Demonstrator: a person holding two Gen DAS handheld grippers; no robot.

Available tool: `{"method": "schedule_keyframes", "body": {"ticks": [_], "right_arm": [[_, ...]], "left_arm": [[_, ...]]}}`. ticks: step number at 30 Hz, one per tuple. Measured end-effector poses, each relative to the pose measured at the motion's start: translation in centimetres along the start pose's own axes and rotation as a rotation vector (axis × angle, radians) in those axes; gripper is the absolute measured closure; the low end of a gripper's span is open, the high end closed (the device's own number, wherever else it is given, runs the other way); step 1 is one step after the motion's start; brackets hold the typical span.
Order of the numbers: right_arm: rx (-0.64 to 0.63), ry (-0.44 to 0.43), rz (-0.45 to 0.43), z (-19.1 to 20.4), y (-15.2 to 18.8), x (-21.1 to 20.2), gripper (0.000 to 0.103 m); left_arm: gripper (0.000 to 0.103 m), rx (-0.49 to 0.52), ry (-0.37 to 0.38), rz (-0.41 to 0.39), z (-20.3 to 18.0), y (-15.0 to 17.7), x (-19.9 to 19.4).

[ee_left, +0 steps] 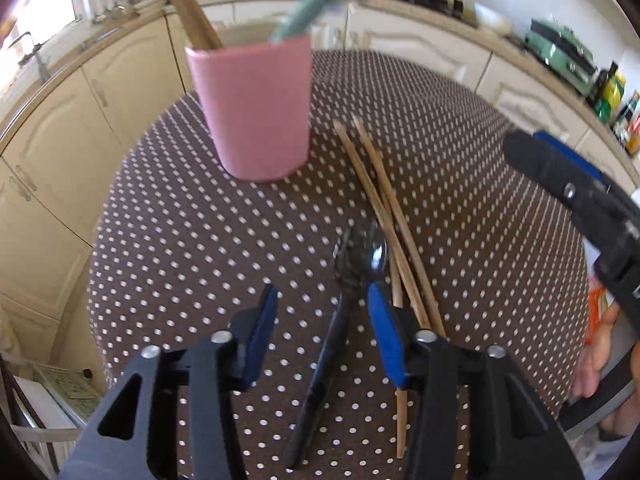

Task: Organize utensils
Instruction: 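Grasp the black fork with the left gripper while the right grasps a chopstick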

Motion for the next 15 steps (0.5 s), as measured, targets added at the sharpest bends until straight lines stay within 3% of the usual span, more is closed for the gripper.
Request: {"method": "schedule_keyframes", "body": {"ticks": [6,8,15], "right_arm": [[0.011,-0.021,0.075,-0.4,0.9,1.3,0.047],[0.015,-0.022,0.114,-0.5,1.2,2.0,0.047],[0.039,-0.06,0.277,-0.3,1.7,5.7,0.047]], "left_arm": [[0.067,0.039,-0.025,0.034,-0.8,0.1,2.7],[0.09,0.027,-0.033,0.028,-0.8,-0.2,3.0],[0.092,-0.098,-0.003,-0.005,1.7,-1.6,2.5]]}}
Point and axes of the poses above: each gripper's, at about its wrist camera, not at the fingertips, and x roughly the way its jaws point, z to its left, y to its underside, the point moved 7 cm from there along x, roughly the way its jaws point, and after that the axes turned 2 degrees about -x, right-handed, at the moved point
